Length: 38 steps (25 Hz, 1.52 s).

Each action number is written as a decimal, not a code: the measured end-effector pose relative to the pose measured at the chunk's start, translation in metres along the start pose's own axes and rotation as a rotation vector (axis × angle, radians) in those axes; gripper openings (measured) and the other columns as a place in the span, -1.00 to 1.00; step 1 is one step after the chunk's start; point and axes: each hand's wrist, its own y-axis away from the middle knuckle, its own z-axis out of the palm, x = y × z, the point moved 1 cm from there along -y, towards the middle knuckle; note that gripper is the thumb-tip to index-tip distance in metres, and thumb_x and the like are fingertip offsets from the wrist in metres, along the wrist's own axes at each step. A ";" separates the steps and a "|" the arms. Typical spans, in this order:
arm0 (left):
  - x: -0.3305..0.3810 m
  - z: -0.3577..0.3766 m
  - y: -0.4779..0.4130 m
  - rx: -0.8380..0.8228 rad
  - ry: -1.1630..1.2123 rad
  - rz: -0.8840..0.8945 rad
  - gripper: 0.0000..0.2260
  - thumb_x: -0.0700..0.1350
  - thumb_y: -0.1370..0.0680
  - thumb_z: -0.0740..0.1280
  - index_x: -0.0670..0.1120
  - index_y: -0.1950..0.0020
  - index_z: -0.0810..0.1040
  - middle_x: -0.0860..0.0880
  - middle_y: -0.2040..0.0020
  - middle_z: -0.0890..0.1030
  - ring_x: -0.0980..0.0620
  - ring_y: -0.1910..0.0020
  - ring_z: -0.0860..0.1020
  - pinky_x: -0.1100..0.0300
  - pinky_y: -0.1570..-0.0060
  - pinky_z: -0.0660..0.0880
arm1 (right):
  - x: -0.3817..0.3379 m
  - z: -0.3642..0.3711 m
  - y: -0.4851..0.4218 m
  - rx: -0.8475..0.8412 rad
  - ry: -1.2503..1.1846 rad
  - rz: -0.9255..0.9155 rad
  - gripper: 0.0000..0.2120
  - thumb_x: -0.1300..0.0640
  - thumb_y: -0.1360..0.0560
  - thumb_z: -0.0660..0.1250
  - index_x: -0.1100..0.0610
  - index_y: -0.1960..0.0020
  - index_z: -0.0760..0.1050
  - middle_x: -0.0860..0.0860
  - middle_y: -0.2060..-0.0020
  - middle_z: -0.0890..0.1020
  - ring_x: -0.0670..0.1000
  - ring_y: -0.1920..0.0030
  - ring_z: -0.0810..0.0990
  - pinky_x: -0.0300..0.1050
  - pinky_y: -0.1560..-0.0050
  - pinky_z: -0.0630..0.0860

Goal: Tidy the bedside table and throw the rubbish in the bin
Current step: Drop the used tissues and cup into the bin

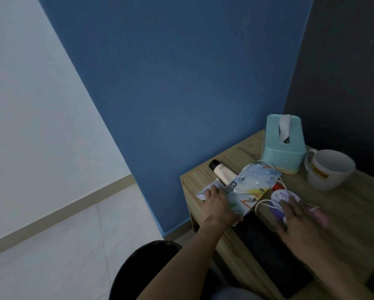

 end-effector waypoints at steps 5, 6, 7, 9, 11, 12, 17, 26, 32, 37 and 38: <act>0.008 -0.014 -0.007 0.053 -0.098 -0.037 -0.20 0.05 -0.34 0.50 -0.20 -0.43 0.21 -0.17 -0.34 0.31 -0.18 -0.35 0.23 -0.10 -0.32 0.25 | 0.002 -0.003 0.001 0.014 0.028 -0.017 -0.41 -0.07 -0.55 0.12 -0.01 -0.51 -0.01 0.00 -0.55 -0.03 0.06 -0.53 -0.01 0.00 -0.42 0.20; 0.009 -0.017 -0.008 0.092 -0.060 -0.022 -0.29 0.01 -0.35 0.50 -0.18 -0.37 0.27 -0.16 -0.30 0.37 -0.18 -0.33 0.27 -0.09 -0.29 0.28 | 0.002 -0.003 0.001 0.008 0.035 -0.015 -0.40 -0.07 -0.55 0.13 -0.01 -0.51 -0.02 0.00 -0.55 -0.03 0.06 -0.53 -0.01 -0.01 -0.42 0.21; 0.010 -0.020 -0.008 0.127 0.025 -0.001 -0.42 -0.06 -0.38 0.47 -0.17 -0.31 0.32 -0.17 -0.25 0.44 -0.19 -0.29 0.34 -0.08 -0.24 0.35 | 0.003 -0.003 0.000 0.009 0.037 -0.020 -0.40 -0.06 -0.55 0.13 -0.01 -0.51 -0.03 0.01 -0.54 -0.04 0.06 -0.53 0.00 -0.02 -0.42 0.21; 0.012 -0.025 -0.007 0.146 0.255 0.045 -0.66 -0.27 -0.43 0.34 -0.20 -0.18 0.39 -0.23 -0.13 0.54 -0.22 -0.15 0.49 0.00 0.00 0.48 | 0.003 -0.002 0.000 0.003 0.026 -0.024 -0.38 -0.05 -0.54 0.15 0.00 -0.51 -0.04 0.02 -0.54 -0.05 0.07 -0.53 -0.01 -0.01 -0.42 0.20; 0.013 -0.028 -0.006 0.166 0.388 0.069 -0.73 -0.37 -0.43 0.23 -0.22 -0.12 0.43 -0.27 -0.05 0.57 -0.24 -0.05 0.54 0.07 0.19 0.45 | 0.002 -0.002 0.001 -0.007 0.009 -0.006 -0.36 -0.04 -0.53 0.18 0.01 -0.51 -0.02 0.03 -0.54 -0.04 0.07 -0.52 0.01 -0.01 -0.43 0.20; 0.012 -0.030 -0.006 0.183 0.436 0.071 -0.73 -0.38 -0.43 0.22 -0.22 -0.11 0.44 -0.28 -0.04 0.58 -0.24 -0.03 0.55 0.07 0.20 0.46 | 0.001 -0.002 0.000 -0.004 0.002 0.001 -0.36 -0.02 -0.52 0.20 0.02 -0.51 -0.01 0.03 -0.54 -0.03 0.07 -0.52 0.02 0.00 -0.42 0.21; -0.008 -0.034 0.000 0.187 0.690 -0.037 -0.77 -0.35 -0.45 0.29 -0.16 -0.07 0.46 -0.15 0.05 0.57 -0.21 -0.05 0.57 0.02 0.06 0.54 | -0.006 -0.006 -0.006 0.013 -0.067 0.006 -0.27 0.17 -0.45 0.30 0.05 -0.51 0.00 0.06 -0.53 0.03 0.09 -0.50 0.10 0.02 -0.39 0.27; -0.141 -0.026 0.113 0.289 0.701 -0.234 -0.81 -0.27 -0.41 0.37 -0.13 0.03 0.46 -0.16 0.04 0.60 -0.13 0.02 0.58 0.01 0.06 0.56 | -0.064 0.015 0.015 0.166 0.027 -0.166 -0.46 0.17 -0.42 0.30 0.25 -0.37 0.31 0.30 -0.42 0.26 0.32 -0.41 0.22 0.30 -0.29 0.25; -0.227 0.023 0.199 0.239 0.718 -0.500 -0.90 -0.22 -0.46 0.32 -0.12 0.10 0.41 -0.11 0.10 0.58 -0.14 0.07 0.57 -0.03 0.08 0.52 | -0.169 0.083 0.060 -0.098 -0.048 -0.554 -0.54 0.24 -0.43 0.31 0.25 -0.32 0.40 0.24 -0.34 0.42 0.26 -0.30 0.41 0.12 -0.29 0.38; -0.267 0.085 0.241 0.043 0.693 -0.681 -0.90 -0.13 -0.53 0.25 -0.09 -0.01 0.39 -0.20 -0.10 0.57 -0.19 -0.08 0.55 -0.06 -0.06 0.54 | -0.188 0.191 0.134 -0.630 0.187 -0.774 -0.44 0.04 -0.55 0.19 0.09 -0.50 0.10 0.03 -0.51 0.15 0.05 -0.50 0.11 -0.09 -0.42 0.18; -0.271 0.093 0.242 0.025 0.688 -0.698 -0.90 -0.13 -0.54 0.24 -0.09 -0.02 0.39 -0.21 -0.11 0.57 -0.20 -0.09 0.54 -0.07 -0.08 0.54 | -0.186 0.208 0.144 -0.670 0.267 -0.799 -0.40 0.02 -0.56 0.17 0.08 -0.52 0.03 0.02 -0.53 0.08 0.06 -0.52 0.04 -0.07 -0.45 0.16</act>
